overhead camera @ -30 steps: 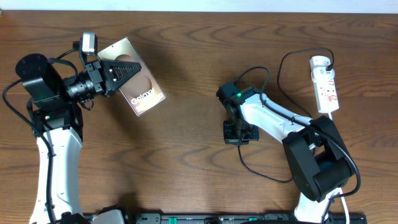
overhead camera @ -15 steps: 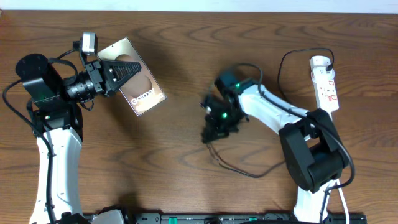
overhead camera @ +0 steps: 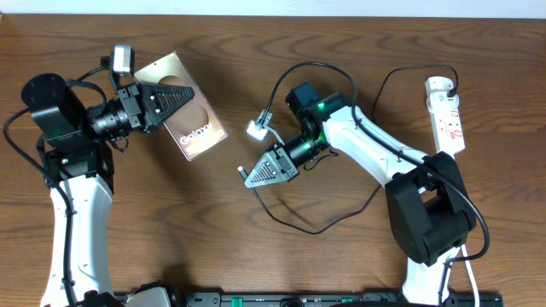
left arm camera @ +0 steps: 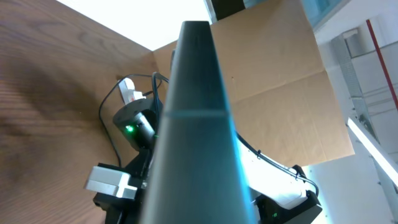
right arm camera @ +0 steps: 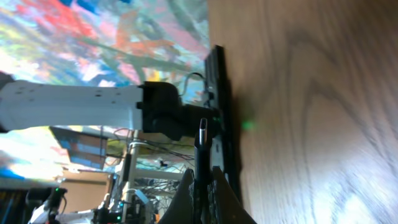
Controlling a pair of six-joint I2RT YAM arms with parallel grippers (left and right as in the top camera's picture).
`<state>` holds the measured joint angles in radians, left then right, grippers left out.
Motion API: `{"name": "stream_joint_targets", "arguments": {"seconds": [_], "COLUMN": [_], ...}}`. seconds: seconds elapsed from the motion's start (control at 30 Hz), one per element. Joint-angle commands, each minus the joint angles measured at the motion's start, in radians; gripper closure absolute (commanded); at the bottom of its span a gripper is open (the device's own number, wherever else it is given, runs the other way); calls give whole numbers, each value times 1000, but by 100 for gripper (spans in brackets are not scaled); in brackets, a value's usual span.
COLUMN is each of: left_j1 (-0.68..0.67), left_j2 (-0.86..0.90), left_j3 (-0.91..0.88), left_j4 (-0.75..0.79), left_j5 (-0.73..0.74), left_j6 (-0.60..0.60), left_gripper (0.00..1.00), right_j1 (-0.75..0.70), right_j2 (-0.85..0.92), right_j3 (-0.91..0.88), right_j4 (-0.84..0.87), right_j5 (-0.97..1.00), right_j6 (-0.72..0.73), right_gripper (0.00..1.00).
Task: Plug charger to phone and switch on socket
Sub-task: 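Lift the plug with the right gripper toward the phone's bottom edge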
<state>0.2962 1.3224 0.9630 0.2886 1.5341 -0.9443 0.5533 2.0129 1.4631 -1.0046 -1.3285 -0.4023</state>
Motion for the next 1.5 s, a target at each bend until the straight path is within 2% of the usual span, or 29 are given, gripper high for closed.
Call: {"name": "stream_joint_targets", "arguments": {"seconds": [0.0,0.27,0.43,0.77,1.17,1.47], "left_j1": [1,1,1,-1,-1,0], "left_j2": [-3,-3,-3,-3,-3,3], "left_j3": [6,6,6,6,6,6], "left_j4": [9,9,9,9,9,9], "left_j5": [37,37,37,37,36,-2], "left_j6": [32,79,104,122,152,151], "left_gripper": [93,93,92,93,93,93], "right_j1": [15,24,24,40,73,73], "right_j2": [-8,-8,-8,-8,-8,-8], "right_j3": [13,16,38,137,167,168], "right_j4": [1,30,71,95,228,232], "right_j5": [-127,-234,-234,-234,-234,-234], "right_j6": [-51,-46,32,94,257,260], "right_gripper": [99,99,99,99,99,99]}}
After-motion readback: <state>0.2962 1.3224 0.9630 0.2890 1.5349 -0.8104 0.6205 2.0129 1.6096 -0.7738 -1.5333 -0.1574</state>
